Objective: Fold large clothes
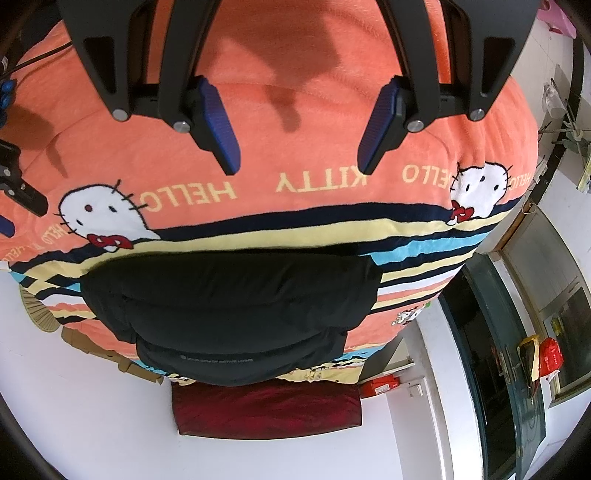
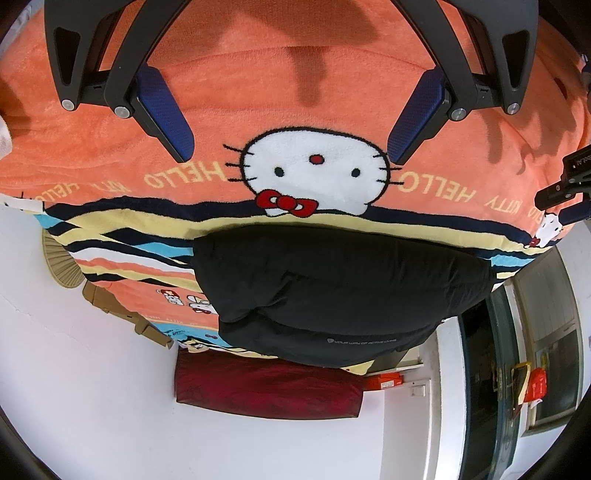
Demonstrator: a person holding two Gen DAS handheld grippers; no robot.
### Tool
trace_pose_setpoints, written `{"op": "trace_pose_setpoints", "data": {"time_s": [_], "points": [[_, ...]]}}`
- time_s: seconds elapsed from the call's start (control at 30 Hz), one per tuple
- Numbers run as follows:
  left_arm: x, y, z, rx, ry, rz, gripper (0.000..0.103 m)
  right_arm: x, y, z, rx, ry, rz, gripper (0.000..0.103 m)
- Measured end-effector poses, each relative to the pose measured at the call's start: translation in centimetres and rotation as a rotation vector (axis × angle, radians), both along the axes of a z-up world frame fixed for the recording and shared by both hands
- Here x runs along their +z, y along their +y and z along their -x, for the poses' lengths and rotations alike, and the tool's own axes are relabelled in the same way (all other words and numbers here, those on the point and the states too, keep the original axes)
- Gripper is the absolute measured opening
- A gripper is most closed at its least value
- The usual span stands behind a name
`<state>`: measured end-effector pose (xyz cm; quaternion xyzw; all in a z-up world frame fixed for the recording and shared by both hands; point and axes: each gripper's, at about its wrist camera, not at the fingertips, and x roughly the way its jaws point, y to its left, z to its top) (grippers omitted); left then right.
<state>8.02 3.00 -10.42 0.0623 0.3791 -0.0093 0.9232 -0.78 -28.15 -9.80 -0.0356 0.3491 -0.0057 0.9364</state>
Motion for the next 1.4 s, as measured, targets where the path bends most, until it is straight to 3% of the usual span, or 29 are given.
{"op": "trace_pose_setpoints", "data": {"time_s": [1.4], "points": [[0.16,0.01,0.13,-0.001,0.001,-0.002,0.064,-0.07,-0.11,-0.04,0.004,0.001,0.003,0.103]]}}
